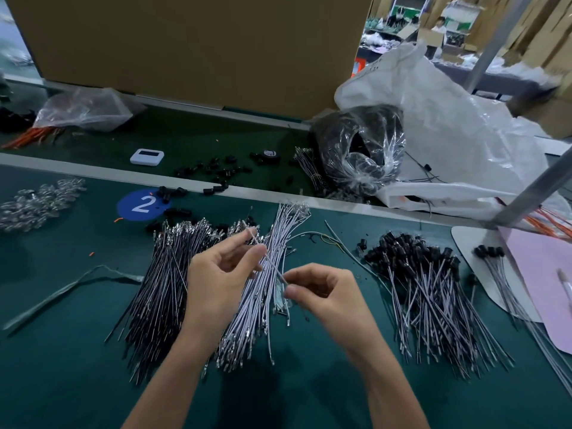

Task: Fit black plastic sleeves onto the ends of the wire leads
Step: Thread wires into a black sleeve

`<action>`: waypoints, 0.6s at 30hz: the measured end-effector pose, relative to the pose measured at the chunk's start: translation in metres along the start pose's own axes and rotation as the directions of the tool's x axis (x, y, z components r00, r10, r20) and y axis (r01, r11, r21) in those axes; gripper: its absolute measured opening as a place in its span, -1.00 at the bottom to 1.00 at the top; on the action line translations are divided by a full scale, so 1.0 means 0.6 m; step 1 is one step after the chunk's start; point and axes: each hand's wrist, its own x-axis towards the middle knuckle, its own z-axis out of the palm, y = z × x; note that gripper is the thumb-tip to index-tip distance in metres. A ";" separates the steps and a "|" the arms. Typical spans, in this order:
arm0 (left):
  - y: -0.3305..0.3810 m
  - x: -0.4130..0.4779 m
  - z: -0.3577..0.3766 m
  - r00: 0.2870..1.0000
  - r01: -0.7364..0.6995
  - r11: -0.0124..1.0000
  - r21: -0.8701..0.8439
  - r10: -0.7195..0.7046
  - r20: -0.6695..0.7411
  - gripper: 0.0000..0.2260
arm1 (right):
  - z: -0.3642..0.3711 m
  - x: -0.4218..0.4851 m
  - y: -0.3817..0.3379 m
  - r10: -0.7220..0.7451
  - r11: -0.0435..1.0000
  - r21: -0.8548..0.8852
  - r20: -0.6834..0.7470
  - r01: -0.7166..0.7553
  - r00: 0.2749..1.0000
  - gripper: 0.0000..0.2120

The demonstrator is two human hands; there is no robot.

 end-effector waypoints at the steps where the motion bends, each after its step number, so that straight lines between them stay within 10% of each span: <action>1: 0.001 -0.001 0.004 1.000 -0.018 0.998 -0.054 0.017 -0.008 -0.70 | 0.001 -0.006 -0.001 0.000 1.000 -0.012 0.009 0.000 1.000 -0.82; 18: 0.008 -0.009 0.020 0.999 0.040 0.946 -0.323 -0.040 0.009 -0.91 | -0.025 -0.043 0.013 0.036 0.999 -0.036 -0.019 -0.037 0.999 -0.73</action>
